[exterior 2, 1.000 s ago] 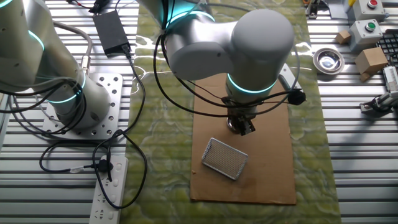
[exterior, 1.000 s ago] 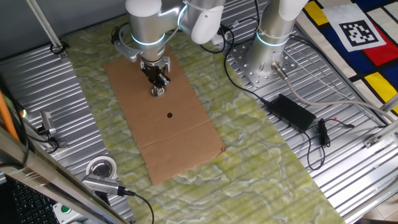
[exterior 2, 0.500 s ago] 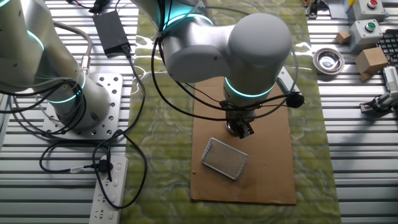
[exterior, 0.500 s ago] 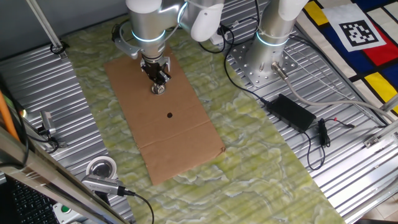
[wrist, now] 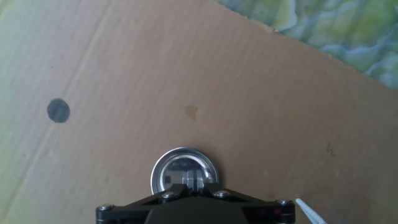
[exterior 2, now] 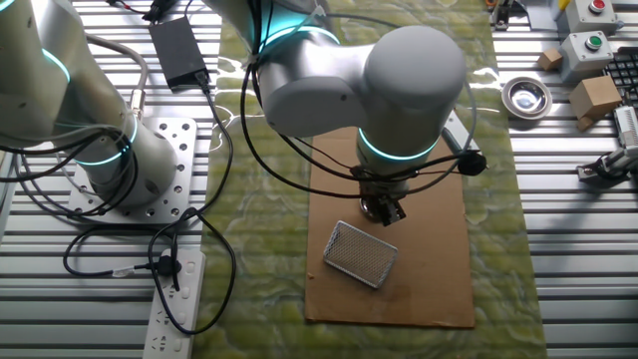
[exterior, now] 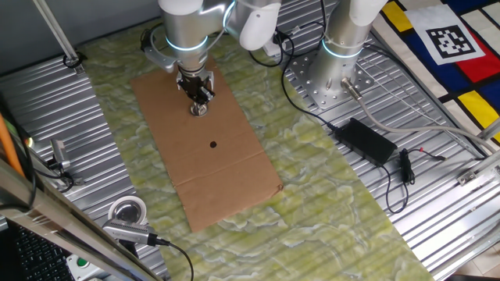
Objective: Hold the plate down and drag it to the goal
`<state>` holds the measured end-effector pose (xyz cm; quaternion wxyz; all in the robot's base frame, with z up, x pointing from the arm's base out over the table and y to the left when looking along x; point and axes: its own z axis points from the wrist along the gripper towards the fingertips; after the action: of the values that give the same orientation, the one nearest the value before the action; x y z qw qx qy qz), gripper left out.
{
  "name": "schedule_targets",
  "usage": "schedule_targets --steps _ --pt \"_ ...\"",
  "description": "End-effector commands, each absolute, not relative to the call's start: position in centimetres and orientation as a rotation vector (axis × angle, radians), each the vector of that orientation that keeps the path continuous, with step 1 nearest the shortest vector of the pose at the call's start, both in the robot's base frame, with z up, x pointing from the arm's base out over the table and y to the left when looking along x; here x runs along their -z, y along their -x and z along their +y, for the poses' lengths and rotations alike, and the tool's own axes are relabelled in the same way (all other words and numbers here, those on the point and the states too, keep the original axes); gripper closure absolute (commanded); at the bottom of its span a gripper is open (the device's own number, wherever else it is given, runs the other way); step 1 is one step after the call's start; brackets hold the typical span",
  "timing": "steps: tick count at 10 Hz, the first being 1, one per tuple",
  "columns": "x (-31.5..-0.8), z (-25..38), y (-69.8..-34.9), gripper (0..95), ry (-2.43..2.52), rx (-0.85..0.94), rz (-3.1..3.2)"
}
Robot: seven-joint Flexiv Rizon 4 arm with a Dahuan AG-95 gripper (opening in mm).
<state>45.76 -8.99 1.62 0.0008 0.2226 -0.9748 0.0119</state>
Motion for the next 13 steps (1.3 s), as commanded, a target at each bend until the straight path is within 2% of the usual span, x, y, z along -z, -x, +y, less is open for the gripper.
schedule_targets --steps 1,13 --pt "-1.7 -9.2 -45.6 95.0 -0.712 -0.045 -3.056" --pt "-1.5 -10.9 -44.7 95.0 -0.796 -0.060 -3.002"
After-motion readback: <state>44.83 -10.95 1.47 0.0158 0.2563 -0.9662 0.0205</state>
